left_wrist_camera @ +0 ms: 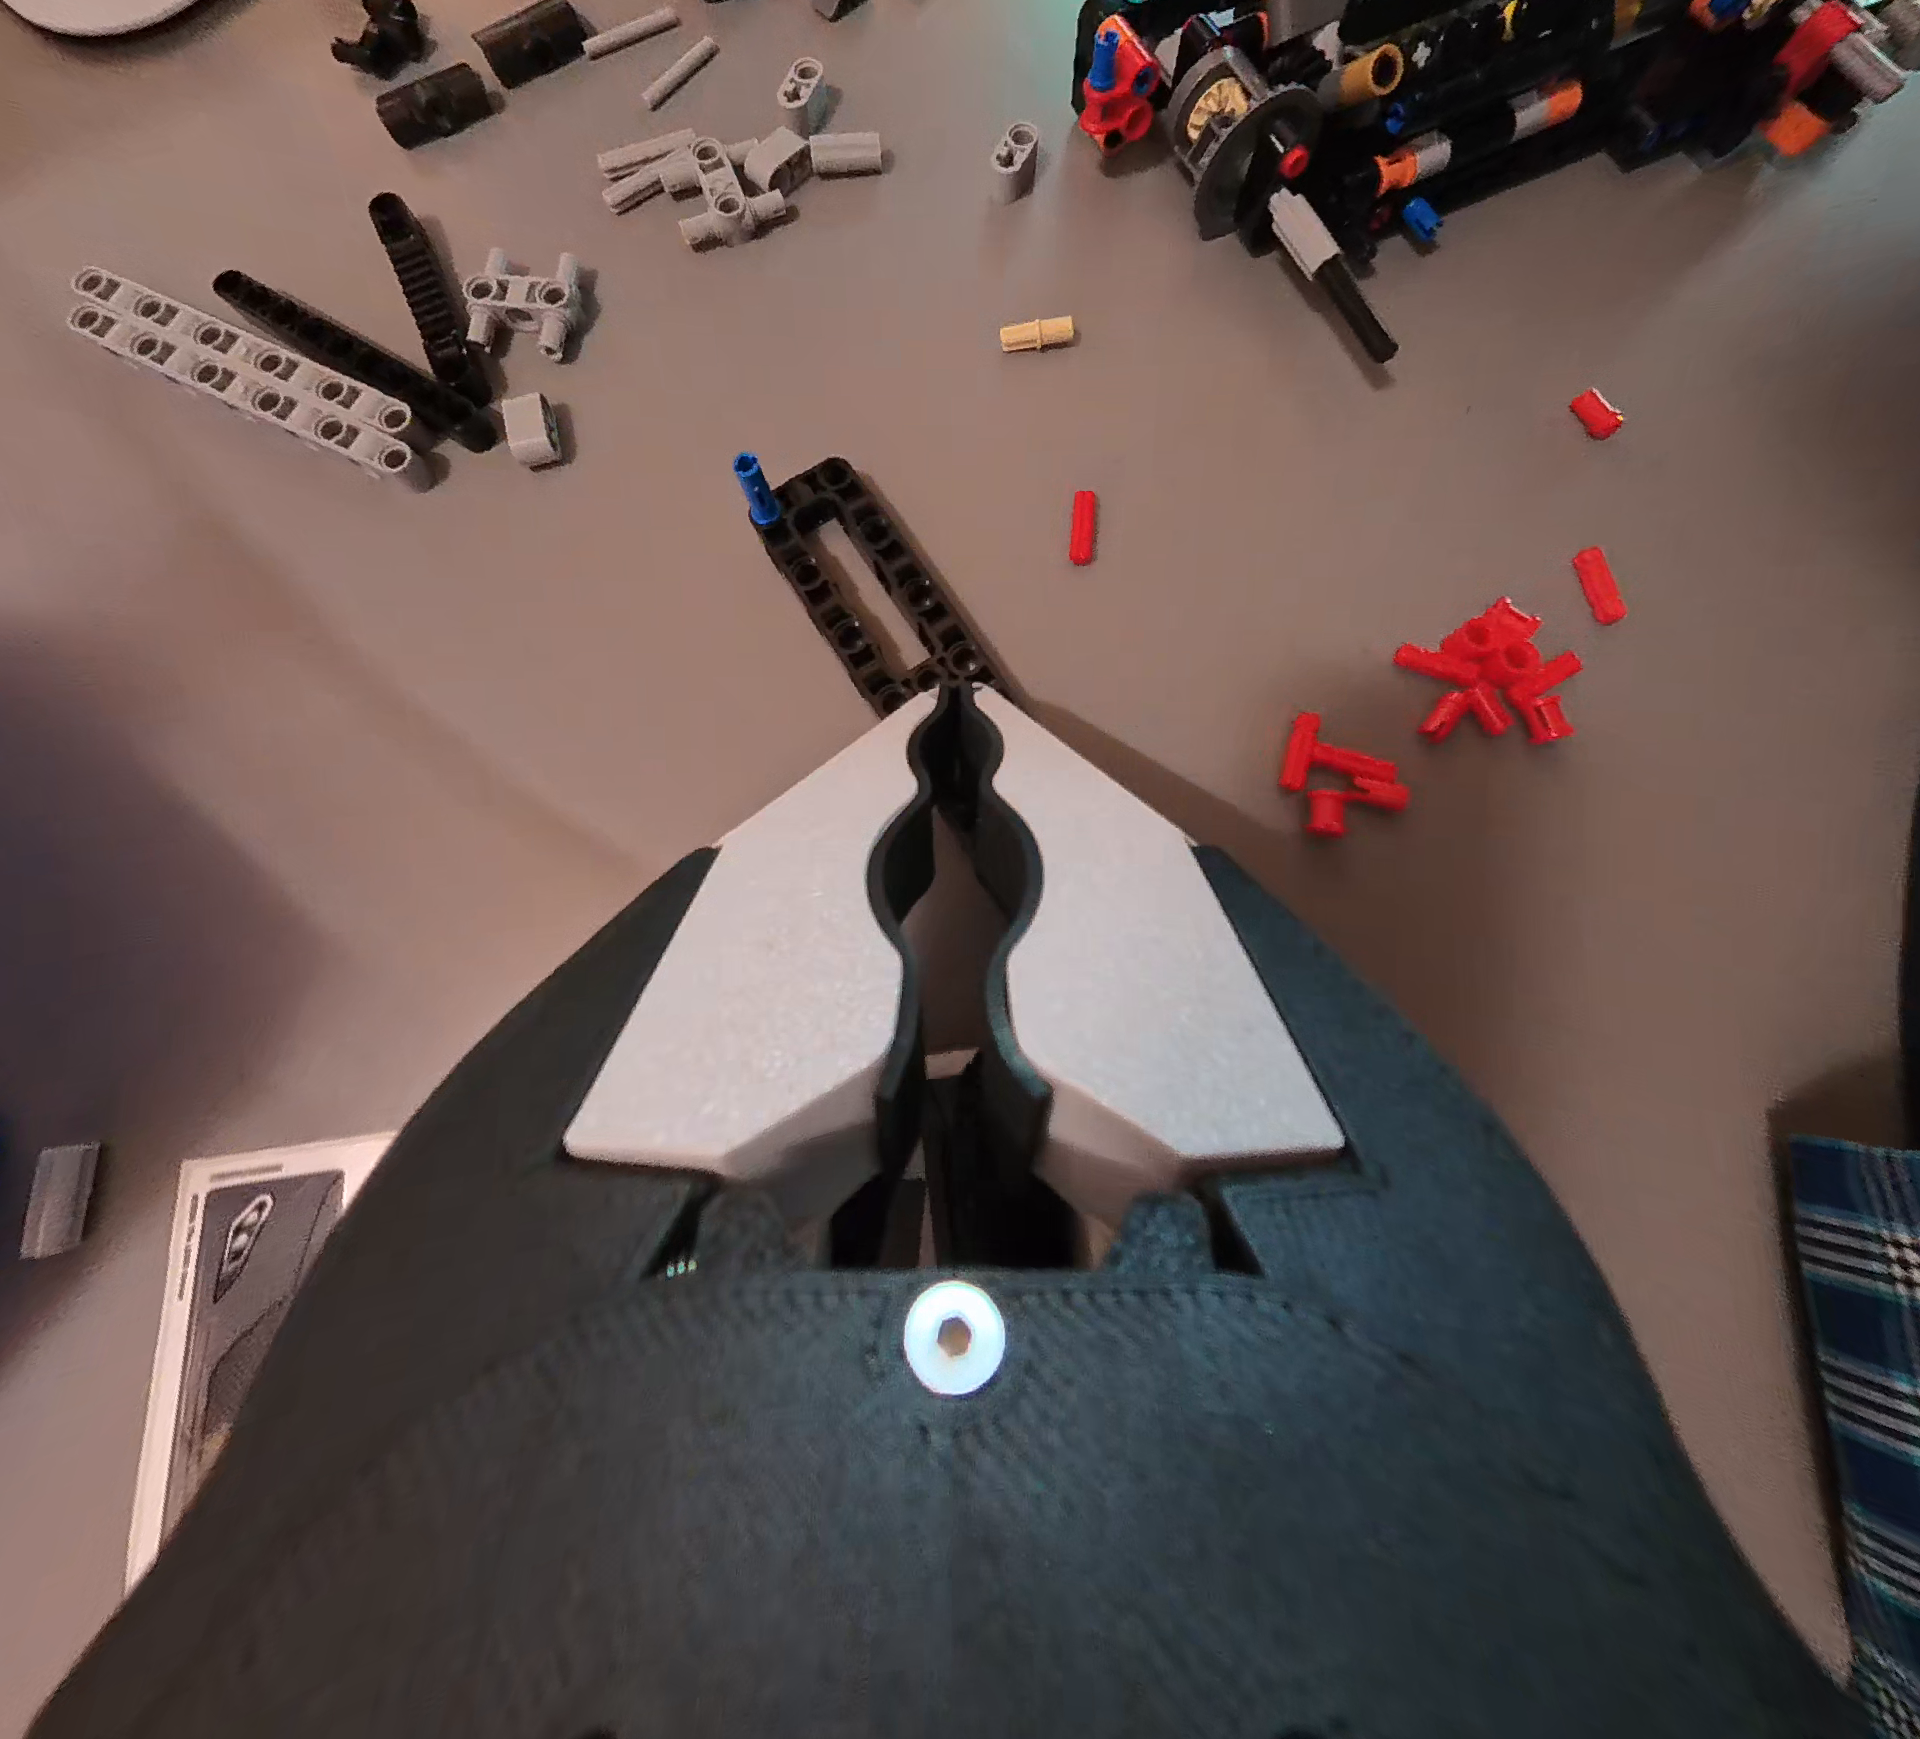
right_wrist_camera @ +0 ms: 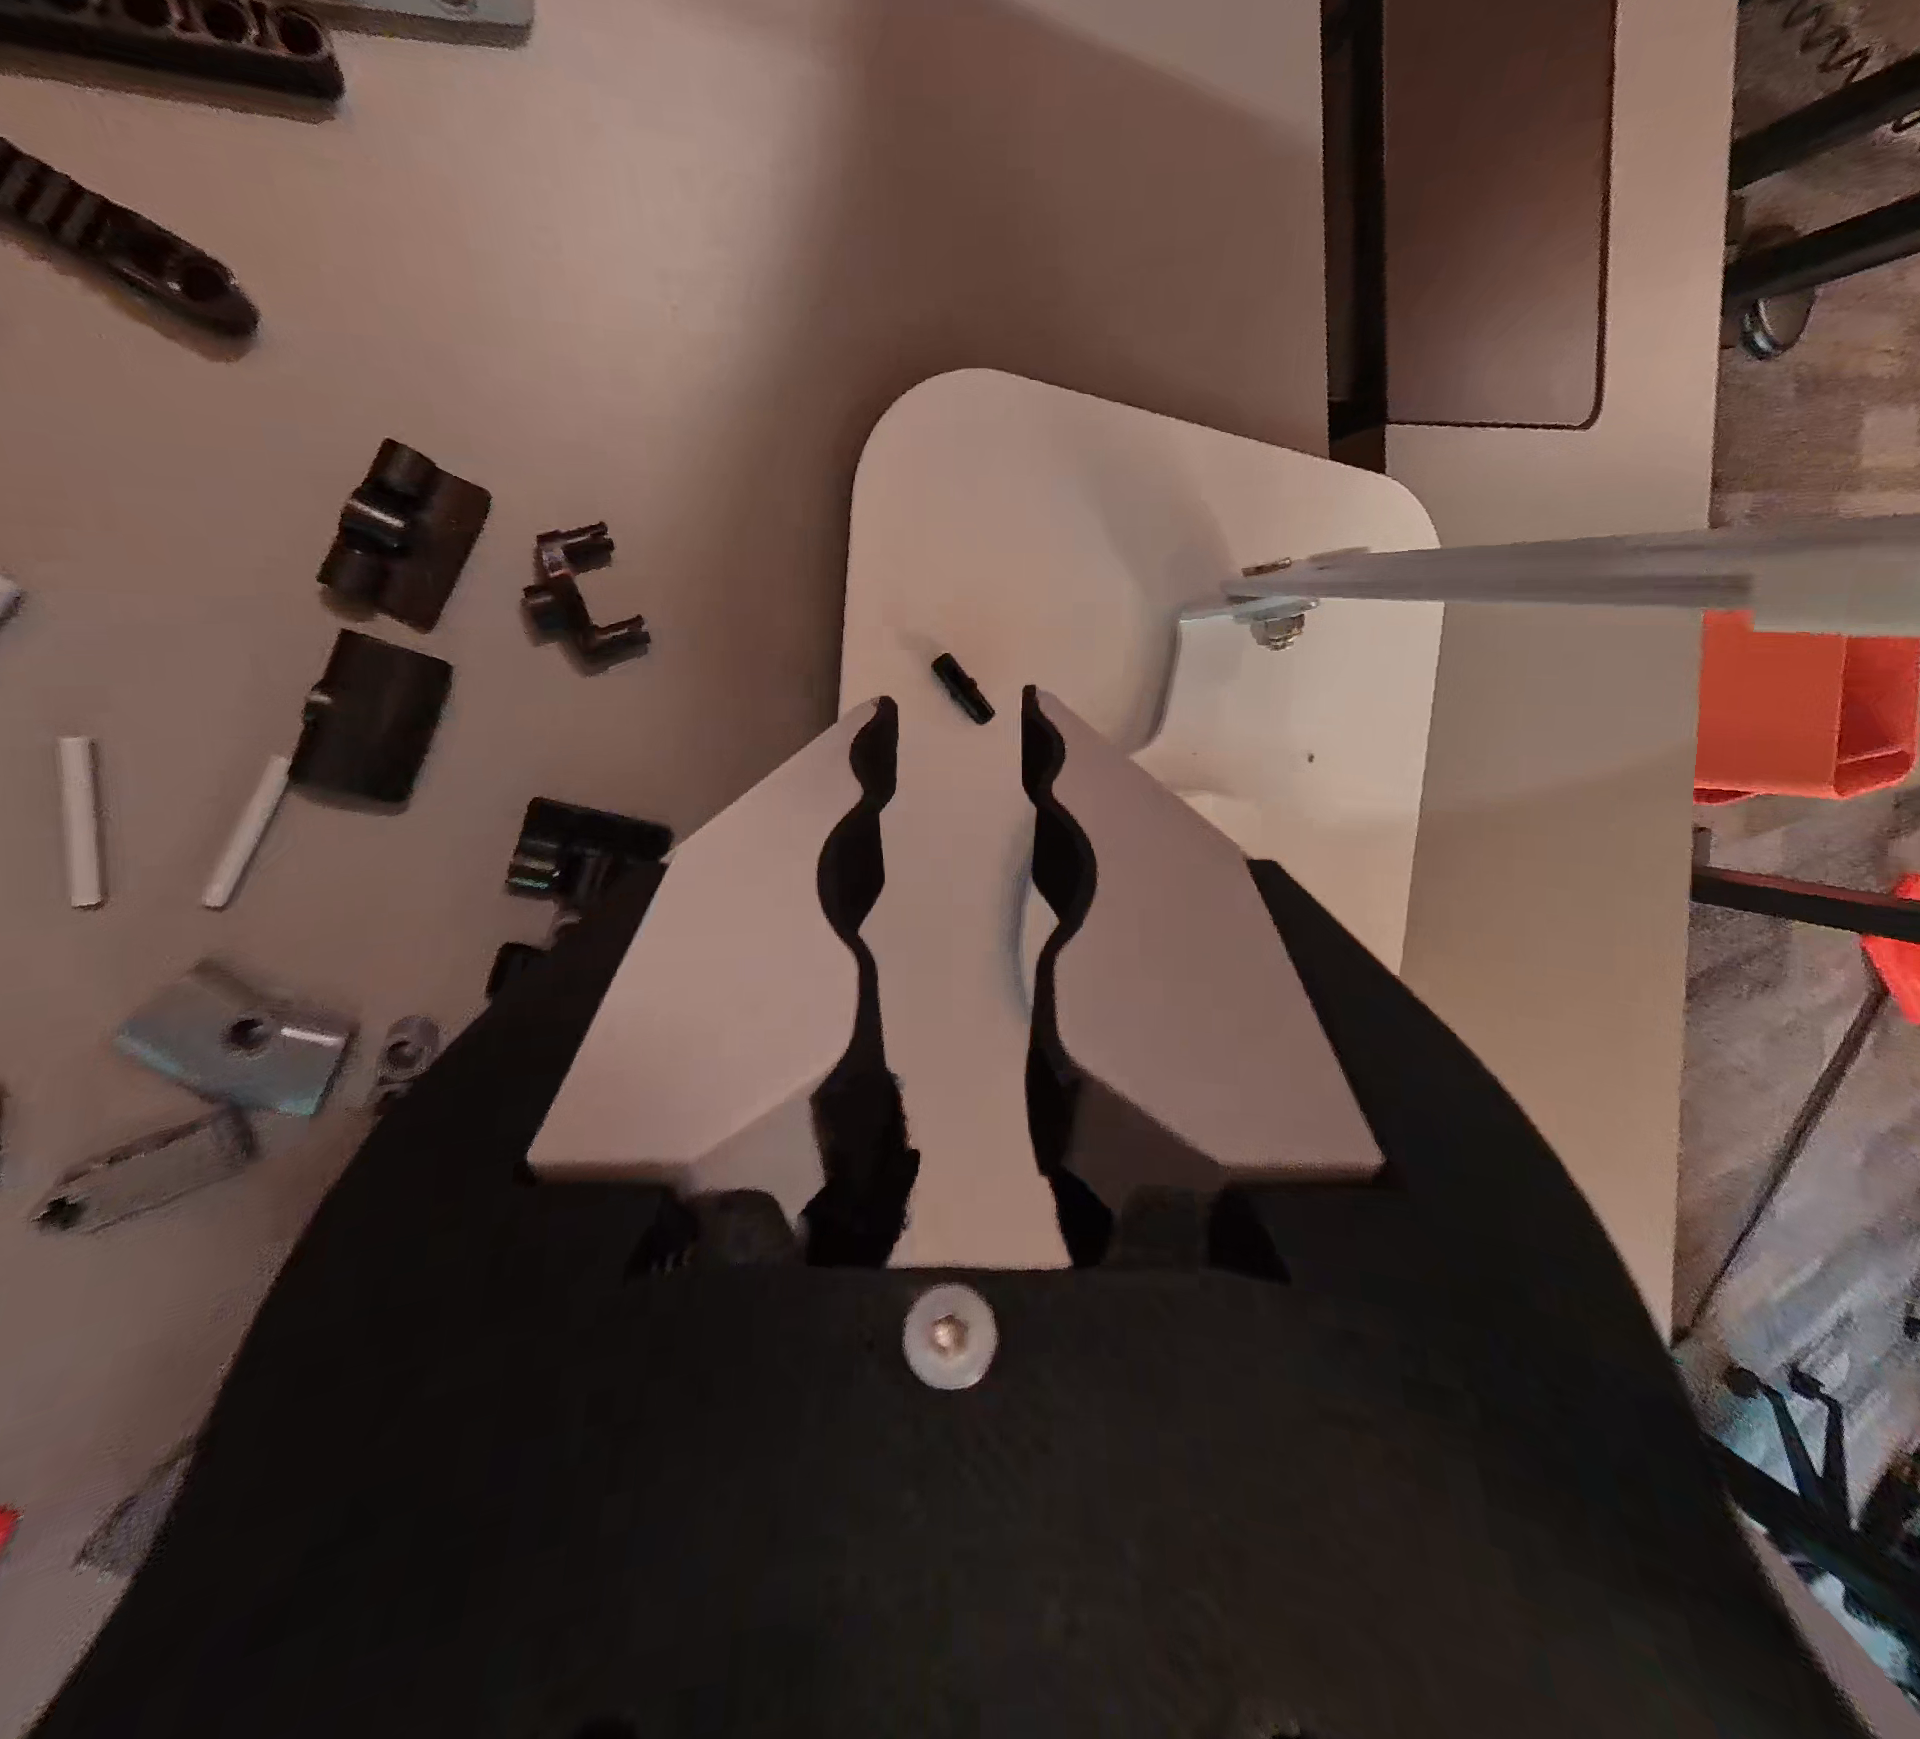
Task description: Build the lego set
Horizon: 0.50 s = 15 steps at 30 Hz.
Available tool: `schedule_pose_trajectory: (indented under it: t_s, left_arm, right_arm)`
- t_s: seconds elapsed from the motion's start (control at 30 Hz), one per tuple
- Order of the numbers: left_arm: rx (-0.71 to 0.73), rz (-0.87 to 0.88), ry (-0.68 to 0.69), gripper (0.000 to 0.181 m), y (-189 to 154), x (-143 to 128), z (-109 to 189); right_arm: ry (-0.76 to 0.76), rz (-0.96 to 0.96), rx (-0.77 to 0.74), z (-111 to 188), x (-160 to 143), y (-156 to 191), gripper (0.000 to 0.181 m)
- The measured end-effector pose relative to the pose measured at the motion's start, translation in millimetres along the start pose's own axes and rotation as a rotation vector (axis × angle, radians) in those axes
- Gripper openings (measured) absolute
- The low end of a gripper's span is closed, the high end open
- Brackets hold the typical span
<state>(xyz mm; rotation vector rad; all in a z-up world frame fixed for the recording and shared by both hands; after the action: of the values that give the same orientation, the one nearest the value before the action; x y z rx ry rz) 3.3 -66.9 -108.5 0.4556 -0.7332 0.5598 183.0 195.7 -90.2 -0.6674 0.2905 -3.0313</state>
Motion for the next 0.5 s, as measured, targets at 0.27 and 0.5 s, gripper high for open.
schedule_pose_trajectory:
  t_s: [0.27, 0.5]
  left_arm:
    - [-0.009, 0.006, -0.012, 0.0, 0.4, -0.5, -0.4]
    - [-0.013, 0.007, -0.01, 0.0, 0.6, -0.5, -0.4]
  right_arm:
    - [-0.114, -0.068, 0.141, -8.2, -7.5, -12.3, 0.003]
    - [-0.126, -0.108, 0.186, -6.9, -5.0, -3.4, 0.002]
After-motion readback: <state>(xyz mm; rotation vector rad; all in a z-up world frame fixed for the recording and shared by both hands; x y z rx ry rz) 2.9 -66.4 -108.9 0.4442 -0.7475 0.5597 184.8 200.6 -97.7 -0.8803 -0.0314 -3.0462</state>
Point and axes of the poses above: each gripper's, where its closed fingertips meet, z back along the fingers, x out of its top, y = z × x across the jaws, the point moved 7 cm from there along z, back along the fingers, and after that the axes turned 15 degrees about x, right-handed, at the moved point
